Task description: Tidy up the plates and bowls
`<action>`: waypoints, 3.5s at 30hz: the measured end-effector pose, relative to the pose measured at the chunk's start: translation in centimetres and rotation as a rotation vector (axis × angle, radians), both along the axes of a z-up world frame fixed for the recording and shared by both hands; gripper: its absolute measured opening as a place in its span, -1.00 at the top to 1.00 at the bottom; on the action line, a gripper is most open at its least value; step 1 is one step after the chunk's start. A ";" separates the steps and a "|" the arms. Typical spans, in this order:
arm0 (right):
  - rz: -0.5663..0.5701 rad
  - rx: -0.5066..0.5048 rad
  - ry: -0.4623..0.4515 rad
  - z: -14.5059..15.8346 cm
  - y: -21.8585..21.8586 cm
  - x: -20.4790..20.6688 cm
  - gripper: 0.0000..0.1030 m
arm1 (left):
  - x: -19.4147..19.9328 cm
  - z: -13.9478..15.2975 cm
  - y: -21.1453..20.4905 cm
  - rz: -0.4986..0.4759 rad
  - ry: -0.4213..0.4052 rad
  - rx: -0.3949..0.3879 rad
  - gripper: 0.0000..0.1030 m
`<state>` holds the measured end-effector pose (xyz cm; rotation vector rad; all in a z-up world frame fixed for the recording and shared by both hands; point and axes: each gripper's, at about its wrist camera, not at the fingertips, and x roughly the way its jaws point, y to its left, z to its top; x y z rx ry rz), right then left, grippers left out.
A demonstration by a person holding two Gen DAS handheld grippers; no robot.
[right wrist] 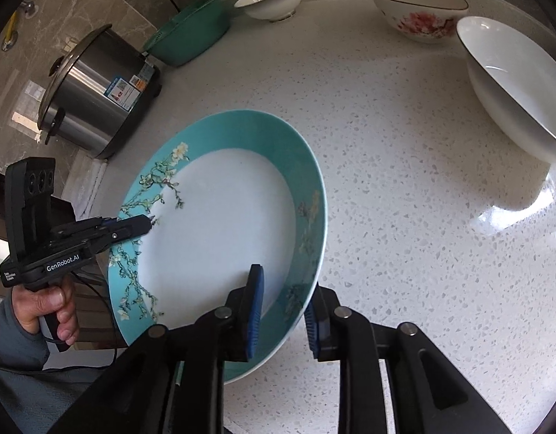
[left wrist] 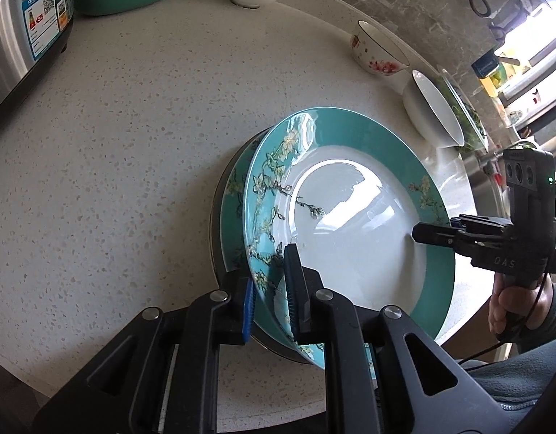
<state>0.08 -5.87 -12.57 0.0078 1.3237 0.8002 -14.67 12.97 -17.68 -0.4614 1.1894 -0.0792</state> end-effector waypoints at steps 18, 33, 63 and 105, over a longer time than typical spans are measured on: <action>-0.008 -0.033 -0.058 0.2 0.2 -0.4 0.26 | 0.6 -0.1 -0.4 0.011 -0.002 0.001 0.64; -0.314 0.286 -0.008 4.5 -10.3 0.7 -0.55 | 5.1 8.2 2.9 -0.005 -0.173 -0.213 -0.97; -0.696 0.510 0.142 -1.6 -26.2 16.1 -0.65 | 34.2 1.6 -20.2 -0.423 0.008 -0.109 -0.94; -0.653 0.309 0.320 -5.7 -23.6 19.1 0.50 | 38.8 -5.0 -21.9 -0.461 0.169 -0.187 0.73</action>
